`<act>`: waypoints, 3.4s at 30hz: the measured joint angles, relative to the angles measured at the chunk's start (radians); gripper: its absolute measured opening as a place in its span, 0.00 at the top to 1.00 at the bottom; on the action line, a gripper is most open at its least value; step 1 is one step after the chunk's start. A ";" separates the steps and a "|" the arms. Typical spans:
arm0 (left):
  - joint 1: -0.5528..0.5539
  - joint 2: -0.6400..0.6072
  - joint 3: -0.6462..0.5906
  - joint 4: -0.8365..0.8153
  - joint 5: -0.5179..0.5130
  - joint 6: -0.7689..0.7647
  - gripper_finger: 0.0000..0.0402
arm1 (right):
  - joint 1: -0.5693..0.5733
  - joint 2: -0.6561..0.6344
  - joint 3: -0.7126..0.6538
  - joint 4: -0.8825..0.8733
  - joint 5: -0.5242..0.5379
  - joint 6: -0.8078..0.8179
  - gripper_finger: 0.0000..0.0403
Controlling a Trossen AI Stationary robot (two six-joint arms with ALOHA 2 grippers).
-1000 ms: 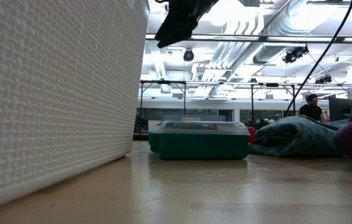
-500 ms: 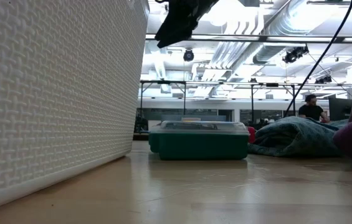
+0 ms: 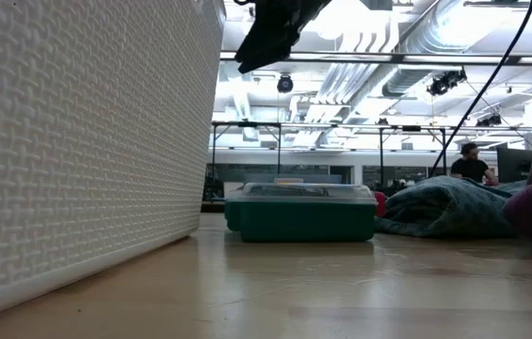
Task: Pick & place medical supplies in basket/bin
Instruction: Put the orange pill bottle into the blue bin
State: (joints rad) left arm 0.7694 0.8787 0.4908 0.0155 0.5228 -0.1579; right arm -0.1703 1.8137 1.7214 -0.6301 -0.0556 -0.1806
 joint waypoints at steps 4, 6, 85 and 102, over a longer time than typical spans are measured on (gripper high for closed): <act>-0.057 0.000 0.000 0.046 -0.008 0.062 0.42 | 0.000 0.000 0.000 -0.011 0.001 0.000 0.37; -0.077 0.000 0.000 0.048 -0.033 0.080 0.42 | 0.000 0.000 0.000 -0.013 0.001 0.000 0.37; -0.099 0.000 0.000 0.050 -0.082 0.080 0.42 | -0.154 0.132 -0.156 -0.321 -0.051 0.135 0.32; -0.099 0.000 0.000 0.050 -0.082 0.080 0.42 | -0.139 0.132 -0.391 -0.011 -0.050 0.125 0.32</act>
State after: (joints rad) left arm 0.6701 0.8789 0.4908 0.0650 0.4408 -0.0780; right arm -0.3095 1.9457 1.3299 -0.6407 -0.1051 -0.0559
